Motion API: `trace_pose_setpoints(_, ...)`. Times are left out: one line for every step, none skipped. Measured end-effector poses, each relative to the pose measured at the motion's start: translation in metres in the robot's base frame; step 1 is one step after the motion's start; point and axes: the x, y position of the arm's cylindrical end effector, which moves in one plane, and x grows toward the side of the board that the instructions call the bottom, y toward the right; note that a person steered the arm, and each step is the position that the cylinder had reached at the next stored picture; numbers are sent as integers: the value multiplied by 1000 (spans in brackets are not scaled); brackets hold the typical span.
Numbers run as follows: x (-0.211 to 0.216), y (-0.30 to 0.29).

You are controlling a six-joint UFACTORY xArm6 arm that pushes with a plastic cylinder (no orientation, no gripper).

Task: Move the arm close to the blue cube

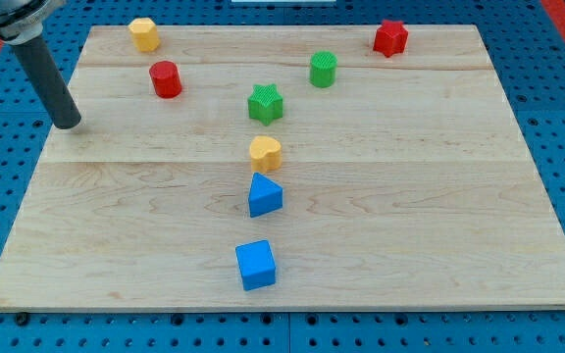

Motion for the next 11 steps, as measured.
trace_pose_setpoints(0,16)
trace_pose_setpoints(0,42)
trace_pose_setpoints(9,56)
trace_pose_setpoints(70,81)
trace_pose_setpoints(178,106)
trace_pose_setpoints(234,143)
trace_pose_setpoints(235,173)
trace_pose_setpoints(235,247)
trace_pose_setpoints(234,309)
trace_pose_setpoints(228,281)
trace_pose_setpoints(230,262)
